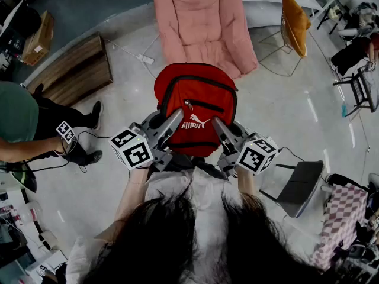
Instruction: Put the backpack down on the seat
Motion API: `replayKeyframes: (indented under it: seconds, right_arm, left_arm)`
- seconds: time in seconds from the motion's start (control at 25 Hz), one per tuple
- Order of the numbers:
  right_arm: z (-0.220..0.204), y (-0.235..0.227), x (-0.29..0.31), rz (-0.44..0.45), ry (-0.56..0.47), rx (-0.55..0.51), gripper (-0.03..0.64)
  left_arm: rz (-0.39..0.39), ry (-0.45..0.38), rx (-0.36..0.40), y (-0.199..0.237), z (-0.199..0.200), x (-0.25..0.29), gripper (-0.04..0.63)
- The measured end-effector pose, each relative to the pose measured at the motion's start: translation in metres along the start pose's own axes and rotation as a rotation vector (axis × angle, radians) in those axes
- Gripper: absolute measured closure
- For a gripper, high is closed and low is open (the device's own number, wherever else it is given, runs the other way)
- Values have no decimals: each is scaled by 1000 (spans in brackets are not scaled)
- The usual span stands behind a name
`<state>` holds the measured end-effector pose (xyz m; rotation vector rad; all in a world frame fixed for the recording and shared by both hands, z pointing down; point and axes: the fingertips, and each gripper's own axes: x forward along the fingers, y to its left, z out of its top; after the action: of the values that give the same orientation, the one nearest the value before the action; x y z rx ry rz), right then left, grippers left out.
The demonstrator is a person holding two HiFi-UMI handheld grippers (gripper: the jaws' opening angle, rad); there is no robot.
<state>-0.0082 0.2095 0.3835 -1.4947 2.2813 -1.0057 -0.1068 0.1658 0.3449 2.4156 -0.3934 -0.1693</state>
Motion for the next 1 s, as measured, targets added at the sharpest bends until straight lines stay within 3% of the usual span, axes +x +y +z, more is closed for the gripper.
replayKeyframes:
  seconds: [0.52, 1.0]
  right_arm:
    - [4, -5, 38, 6, -11, -18, 568]
    - [14, -6, 80, -44, -41, -17, 568]
  left_arm:
    - [-21, -14, -11, 30, 19, 0, 555]
    - [-67, 31, -10, 65, 50, 4, 555]
